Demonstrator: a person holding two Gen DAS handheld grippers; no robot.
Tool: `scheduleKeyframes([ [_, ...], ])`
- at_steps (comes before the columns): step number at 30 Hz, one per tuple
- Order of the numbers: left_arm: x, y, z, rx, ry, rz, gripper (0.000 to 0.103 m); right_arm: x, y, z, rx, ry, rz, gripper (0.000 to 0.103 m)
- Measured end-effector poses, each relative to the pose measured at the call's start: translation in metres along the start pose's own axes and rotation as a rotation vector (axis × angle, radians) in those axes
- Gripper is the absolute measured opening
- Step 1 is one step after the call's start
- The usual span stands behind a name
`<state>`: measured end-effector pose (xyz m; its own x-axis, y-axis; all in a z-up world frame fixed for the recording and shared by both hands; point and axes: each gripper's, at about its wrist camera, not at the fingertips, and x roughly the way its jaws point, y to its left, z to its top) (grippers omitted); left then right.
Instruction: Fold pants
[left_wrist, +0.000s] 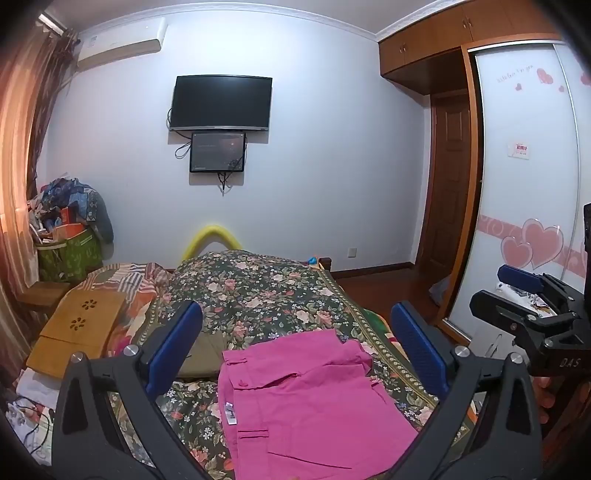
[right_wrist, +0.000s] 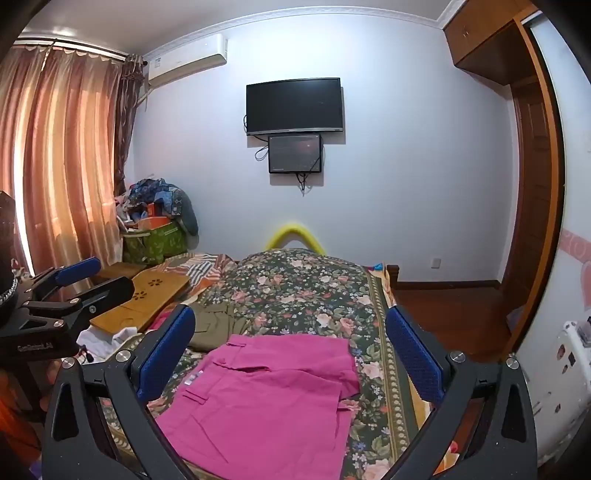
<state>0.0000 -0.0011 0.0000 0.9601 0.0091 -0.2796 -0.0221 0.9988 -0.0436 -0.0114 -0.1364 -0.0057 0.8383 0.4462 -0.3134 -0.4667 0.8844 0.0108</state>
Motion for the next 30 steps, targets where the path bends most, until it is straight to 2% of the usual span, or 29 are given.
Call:
scheduleKeyframes([
  [7, 0.0036, -0.0002, -0.0005, -0.010, 0.014, -0.005, 0.103, -0.0001, 0.0000, 0.0009, 0.001, -0.002, -0.003, 0.103],
  [30, -0.0014, -0.0035, 0.0015, 0.017, -0.012, -0.018, 0.103, 0.0021, 0.0013, -0.0010, 0.004, 0.004, -0.004, 0.103],
])
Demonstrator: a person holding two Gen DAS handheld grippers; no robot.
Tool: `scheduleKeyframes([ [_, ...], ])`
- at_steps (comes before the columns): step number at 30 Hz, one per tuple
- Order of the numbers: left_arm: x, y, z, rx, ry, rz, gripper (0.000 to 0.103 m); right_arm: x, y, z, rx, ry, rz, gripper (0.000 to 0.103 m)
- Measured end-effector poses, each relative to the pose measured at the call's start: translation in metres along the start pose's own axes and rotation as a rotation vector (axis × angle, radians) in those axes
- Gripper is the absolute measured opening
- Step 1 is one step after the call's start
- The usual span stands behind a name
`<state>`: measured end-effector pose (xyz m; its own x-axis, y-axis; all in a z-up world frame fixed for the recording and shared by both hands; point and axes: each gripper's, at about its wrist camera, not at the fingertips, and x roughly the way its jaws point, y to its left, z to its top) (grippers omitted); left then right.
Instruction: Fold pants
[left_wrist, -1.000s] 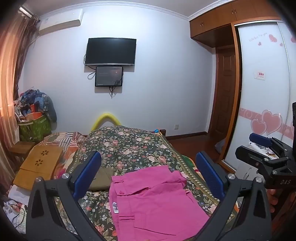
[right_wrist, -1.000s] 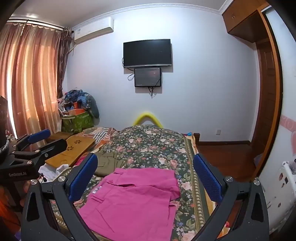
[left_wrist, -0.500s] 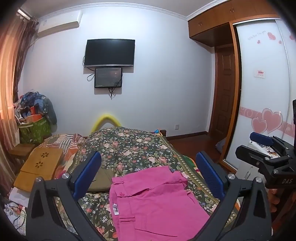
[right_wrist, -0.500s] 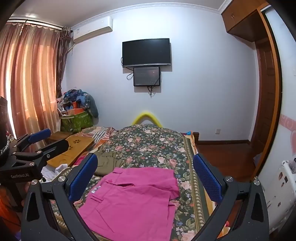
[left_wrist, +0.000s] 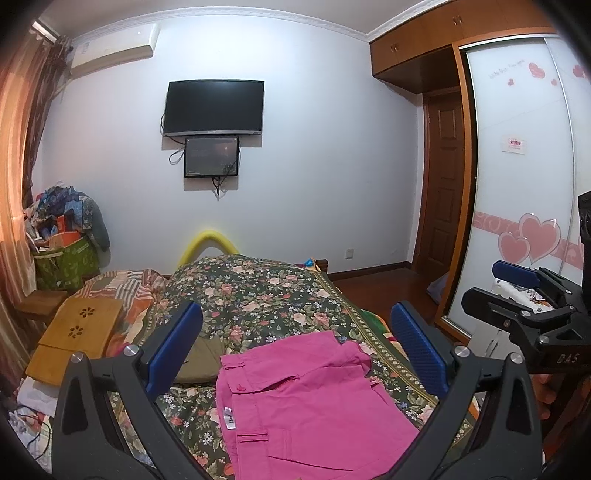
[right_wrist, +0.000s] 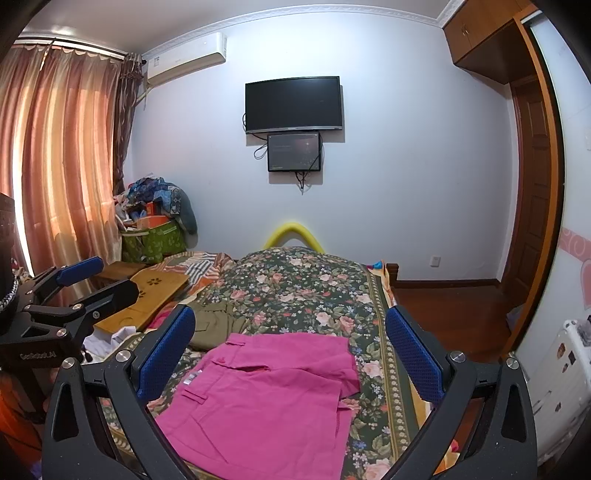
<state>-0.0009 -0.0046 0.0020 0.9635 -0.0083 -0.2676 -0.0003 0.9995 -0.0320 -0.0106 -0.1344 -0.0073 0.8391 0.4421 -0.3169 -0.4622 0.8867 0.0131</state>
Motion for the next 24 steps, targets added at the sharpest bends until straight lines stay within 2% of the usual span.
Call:
scheduleKeyframes([
  [24, 0.0019, -0.0033, -0.0017, 0.007, -0.013, 0.013, 0.103, 0.0022, 0.0001, 0.0005, -0.001, 0.008, -0.003, 0.103],
])
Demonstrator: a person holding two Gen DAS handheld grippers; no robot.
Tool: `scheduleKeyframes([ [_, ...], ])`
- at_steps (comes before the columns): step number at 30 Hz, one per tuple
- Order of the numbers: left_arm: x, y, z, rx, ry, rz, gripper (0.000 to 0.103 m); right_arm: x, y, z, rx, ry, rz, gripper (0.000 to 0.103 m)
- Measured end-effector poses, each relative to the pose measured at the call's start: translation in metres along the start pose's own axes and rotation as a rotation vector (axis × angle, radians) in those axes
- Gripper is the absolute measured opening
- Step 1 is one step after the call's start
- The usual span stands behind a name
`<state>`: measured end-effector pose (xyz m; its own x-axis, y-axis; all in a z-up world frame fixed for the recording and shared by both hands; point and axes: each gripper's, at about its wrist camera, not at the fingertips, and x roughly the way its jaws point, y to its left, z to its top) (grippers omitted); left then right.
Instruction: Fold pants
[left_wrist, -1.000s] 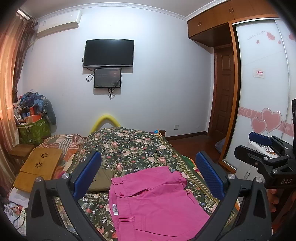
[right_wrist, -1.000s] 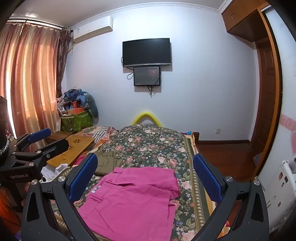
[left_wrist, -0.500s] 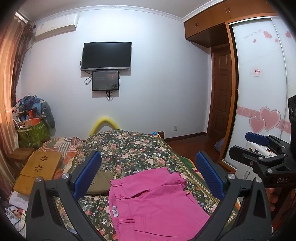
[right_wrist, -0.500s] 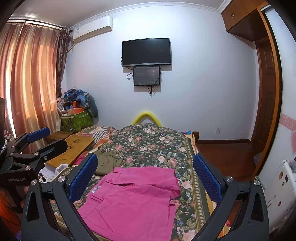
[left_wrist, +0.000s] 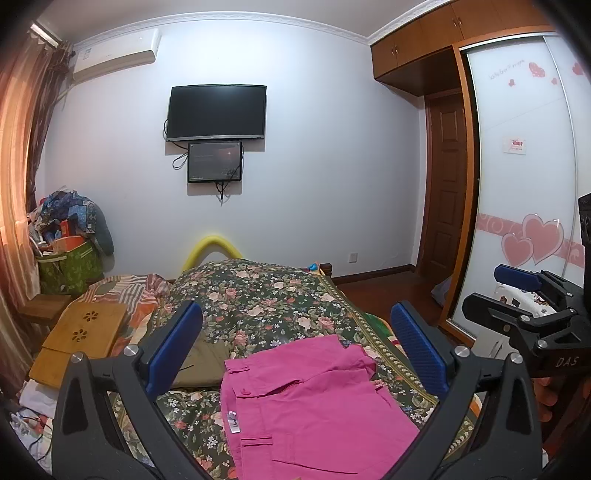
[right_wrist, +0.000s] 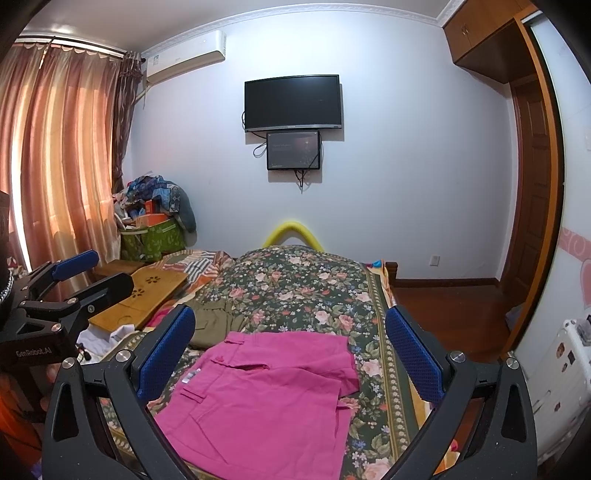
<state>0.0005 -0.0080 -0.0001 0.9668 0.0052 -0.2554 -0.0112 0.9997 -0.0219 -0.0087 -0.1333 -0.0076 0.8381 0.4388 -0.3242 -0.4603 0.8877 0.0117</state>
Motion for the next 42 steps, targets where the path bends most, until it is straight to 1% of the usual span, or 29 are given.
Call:
scheduleKeyframes([
  [17, 0.001, 0.006, 0.000, -0.012, 0.006, -0.008, 0.103, -0.001, 0.001, -0.001, 0.000, 0.001, 0.000, 0.103],
  [20, 0.001, 0.007, 0.000, -0.021, 0.010, -0.020, 0.103, -0.001, 0.001, -0.001, 0.001, 0.001, 0.000, 0.103],
  [33, 0.007, 0.006, -0.003, -0.019, 0.021, -0.013, 0.103, 0.002, 0.001, -0.002, 0.006, 0.010, 0.003, 0.103],
  [39, 0.023, 0.010, -0.006, -0.016, 0.043, -0.013, 0.103, 0.014, -0.005, -0.005, 0.006, 0.028, -0.012, 0.103],
  [42, 0.047, 0.017, -0.011, -0.015, 0.081, -0.011, 0.103, 0.031, -0.015, -0.008, 0.010, 0.061, -0.036, 0.103],
])
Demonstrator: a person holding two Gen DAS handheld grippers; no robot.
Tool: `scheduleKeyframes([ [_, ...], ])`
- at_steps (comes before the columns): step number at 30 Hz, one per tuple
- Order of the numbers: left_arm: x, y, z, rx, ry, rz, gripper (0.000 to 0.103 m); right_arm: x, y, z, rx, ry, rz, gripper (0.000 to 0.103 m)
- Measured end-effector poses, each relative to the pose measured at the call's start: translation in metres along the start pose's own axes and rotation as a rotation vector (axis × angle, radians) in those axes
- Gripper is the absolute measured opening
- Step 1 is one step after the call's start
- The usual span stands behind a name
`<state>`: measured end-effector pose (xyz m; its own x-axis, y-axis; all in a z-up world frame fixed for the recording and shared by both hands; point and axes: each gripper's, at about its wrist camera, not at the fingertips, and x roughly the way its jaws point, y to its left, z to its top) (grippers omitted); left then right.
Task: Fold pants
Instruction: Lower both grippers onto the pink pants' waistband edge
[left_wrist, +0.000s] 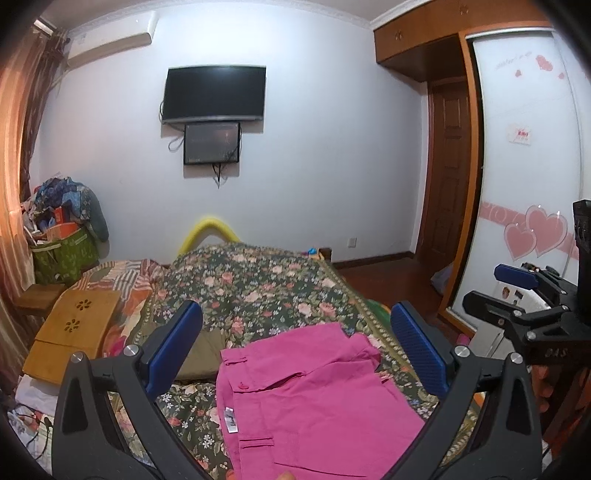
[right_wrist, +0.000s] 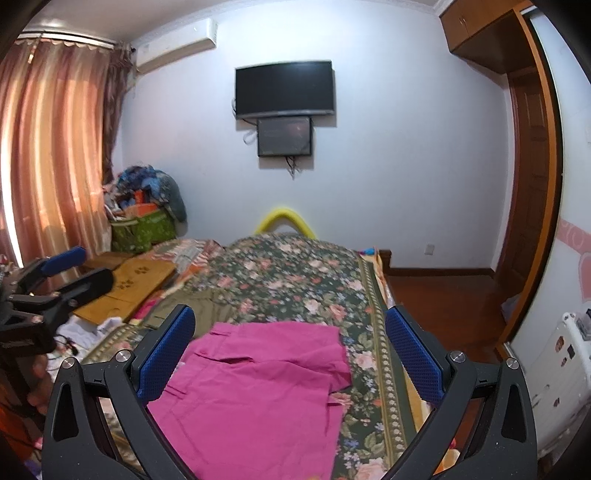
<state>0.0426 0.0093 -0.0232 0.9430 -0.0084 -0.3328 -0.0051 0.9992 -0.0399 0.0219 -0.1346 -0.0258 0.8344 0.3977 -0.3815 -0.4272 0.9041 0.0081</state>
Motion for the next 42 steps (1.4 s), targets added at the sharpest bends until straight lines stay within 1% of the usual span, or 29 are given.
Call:
scheduleKeyframes([
  [2, 0.017, 0.008, -0.002, -0.014, 0.028, 0.003, 0.103, 0.014, -0.010, -0.003, 0.015, 0.029, -0.004, 0.103],
  [5, 0.053, 0.024, -0.007, -0.040, 0.089, 0.006, 0.103, 0.041, -0.031, -0.010, 0.056, 0.086, 0.004, 0.103],
  [10, 0.117, 0.048, -0.022, -0.019, 0.172, 0.086, 0.103, 0.078, -0.056, -0.022, 0.090, 0.166, -0.003, 0.102],
  [12, 0.143, 0.061, -0.029, -0.022, 0.210, 0.096, 0.102, 0.093, -0.065, -0.027, 0.085, 0.196, -0.016, 0.102],
  [15, 0.179, 0.081, -0.040, -0.035, 0.273, 0.106, 0.087, 0.117, -0.075, -0.032, 0.076, 0.241, -0.017, 0.102],
  [19, 0.218, 0.108, -0.051, -0.066, 0.332, 0.108, 0.085, 0.152, -0.085, -0.035, 0.061, 0.290, -0.023, 0.102],
  [21, 0.236, 0.118, -0.057, -0.067, 0.362, 0.111, 0.081, 0.171, -0.088, -0.036, 0.051, 0.308, -0.018, 0.102],
  [23, 0.254, 0.128, -0.064, -0.063, 0.392, 0.113, 0.078, 0.188, -0.092, -0.038, 0.039, 0.324, -0.014, 0.098],
  [26, 0.281, 0.142, -0.075, -0.078, 0.452, 0.091, 0.078, 0.216, -0.097, -0.040, 0.018, 0.359, 0.002, 0.094],
  [27, 0.291, 0.147, -0.079, -0.088, 0.476, 0.079, 0.076, 0.226, -0.098, -0.042, 0.012, 0.369, 0.005, 0.094],
  [30, 0.313, 0.155, -0.093, -0.107, 0.536, 0.061, 0.072, 0.253, -0.104, -0.047, 0.009, 0.411, 0.028, 0.089],
  [34, 0.337, 0.160, -0.112, -0.099, 0.588, 0.060, 0.071, 0.280, -0.112, -0.055, 0.024, 0.468, 0.071, 0.083],
  [35, 0.342, 0.160, -0.117, -0.093, 0.602, 0.061, 0.069, 0.287, -0.115, -0.058, 0.026, 0.485, 0.080, 0.080],
  [37, 0.350, 0.159, -0.124, -0.087, 0.623, 0.048, 0.061, 0.300, -0.118, -0.062, 0.031, 0.512, 0.097, 0.076],
  [39, 0.357, 0.157, -0.130, -0.081, 0.639, 0.032, 0.056, 0.311, -0.122, -0.067, 0.036, 0.541, 0.109, 0.073],
  [40, 0.361, 0.156, -0.133, -0.077, 0.648, 0.019, 0.055, 0.316, -0.123, -0.069, 0.042, 0.552, 0.115, 0.072],
  [42, 0.367, 0.155, -0.138, -0.068, 0.661, 0.018, 0.055, 0.327, -0.126, -0.074, 0.056, 0.573, 0.135, 0.069],
])
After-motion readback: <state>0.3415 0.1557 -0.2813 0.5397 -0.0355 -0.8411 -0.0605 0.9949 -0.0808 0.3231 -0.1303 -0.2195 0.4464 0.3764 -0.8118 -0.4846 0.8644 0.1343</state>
